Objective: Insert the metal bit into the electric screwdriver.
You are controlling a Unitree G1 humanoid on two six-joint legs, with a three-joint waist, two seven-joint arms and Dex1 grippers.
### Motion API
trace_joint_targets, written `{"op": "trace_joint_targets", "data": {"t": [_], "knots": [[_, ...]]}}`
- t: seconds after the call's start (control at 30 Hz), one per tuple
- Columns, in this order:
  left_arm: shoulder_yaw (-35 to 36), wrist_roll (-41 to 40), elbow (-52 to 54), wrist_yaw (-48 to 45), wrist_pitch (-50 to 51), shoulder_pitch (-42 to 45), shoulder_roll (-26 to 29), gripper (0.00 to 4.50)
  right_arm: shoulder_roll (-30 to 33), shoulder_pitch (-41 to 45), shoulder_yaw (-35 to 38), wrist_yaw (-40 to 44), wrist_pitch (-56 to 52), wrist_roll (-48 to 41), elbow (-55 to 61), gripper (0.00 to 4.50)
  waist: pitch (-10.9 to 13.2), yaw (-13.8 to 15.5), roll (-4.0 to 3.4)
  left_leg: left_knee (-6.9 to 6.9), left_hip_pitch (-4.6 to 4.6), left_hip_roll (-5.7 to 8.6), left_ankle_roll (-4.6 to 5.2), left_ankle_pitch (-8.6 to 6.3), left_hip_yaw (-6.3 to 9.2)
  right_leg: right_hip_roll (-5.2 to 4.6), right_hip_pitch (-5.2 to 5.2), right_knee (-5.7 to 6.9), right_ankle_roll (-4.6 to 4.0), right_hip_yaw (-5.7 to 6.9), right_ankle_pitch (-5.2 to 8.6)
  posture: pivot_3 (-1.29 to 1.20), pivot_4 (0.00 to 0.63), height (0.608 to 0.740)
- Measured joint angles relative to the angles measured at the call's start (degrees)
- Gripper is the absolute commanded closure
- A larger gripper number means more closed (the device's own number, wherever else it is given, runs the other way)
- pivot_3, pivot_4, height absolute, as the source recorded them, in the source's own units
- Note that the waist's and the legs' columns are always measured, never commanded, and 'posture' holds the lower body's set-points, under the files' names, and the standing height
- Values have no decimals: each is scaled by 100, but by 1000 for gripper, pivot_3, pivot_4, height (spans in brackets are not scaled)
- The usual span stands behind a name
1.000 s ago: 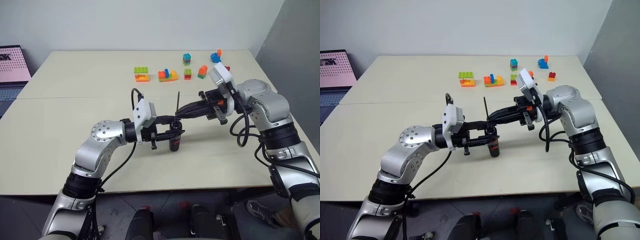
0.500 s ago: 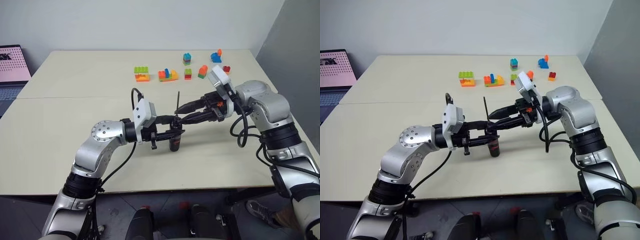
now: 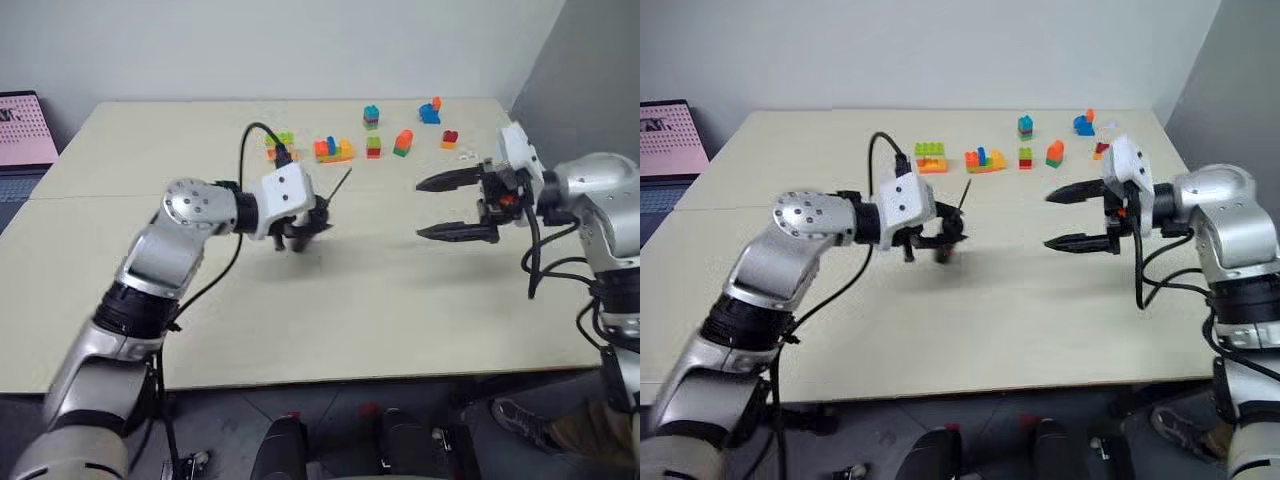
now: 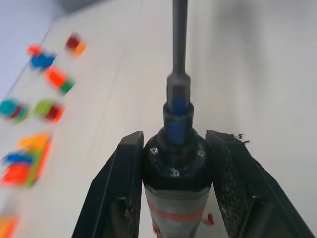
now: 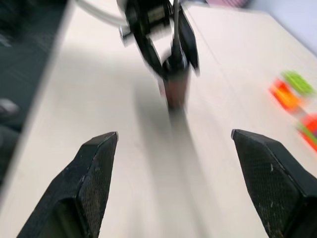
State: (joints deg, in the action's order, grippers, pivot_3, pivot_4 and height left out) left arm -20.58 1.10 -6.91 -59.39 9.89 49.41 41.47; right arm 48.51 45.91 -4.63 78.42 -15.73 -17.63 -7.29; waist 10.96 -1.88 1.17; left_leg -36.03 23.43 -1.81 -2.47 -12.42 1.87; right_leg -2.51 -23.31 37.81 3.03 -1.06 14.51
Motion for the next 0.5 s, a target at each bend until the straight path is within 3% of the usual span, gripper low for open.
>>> {"op": "trace_joint_targets", "data": {"t": [0.1,0.27,0.5], "knots": [[-467,518,-470,-143,-693,292,-217,2892,182,-67,25,-131,201,193,314,628,0,0,0,-2,7,-1,0,0,-5,-1,-2,-7,0,-4,0,0,150,740],[-1450,1604,-2303,-217,-2153,1092,-1152,2892,643,-807,248,-202,-113,60,1576,628,2,68,3,-13,25,0,0,0,-3,-3,-2,-13,5,4,-1,0,150,740],[-1625,2037,-3774,-115,-3017,1360,-1834,2892,734,-1352,362,-469,-502,20,2040,628,3,27,4,-12,29,0,1,0,-2,-3,-9,-10,8,3,-3,0,150,740]]}}
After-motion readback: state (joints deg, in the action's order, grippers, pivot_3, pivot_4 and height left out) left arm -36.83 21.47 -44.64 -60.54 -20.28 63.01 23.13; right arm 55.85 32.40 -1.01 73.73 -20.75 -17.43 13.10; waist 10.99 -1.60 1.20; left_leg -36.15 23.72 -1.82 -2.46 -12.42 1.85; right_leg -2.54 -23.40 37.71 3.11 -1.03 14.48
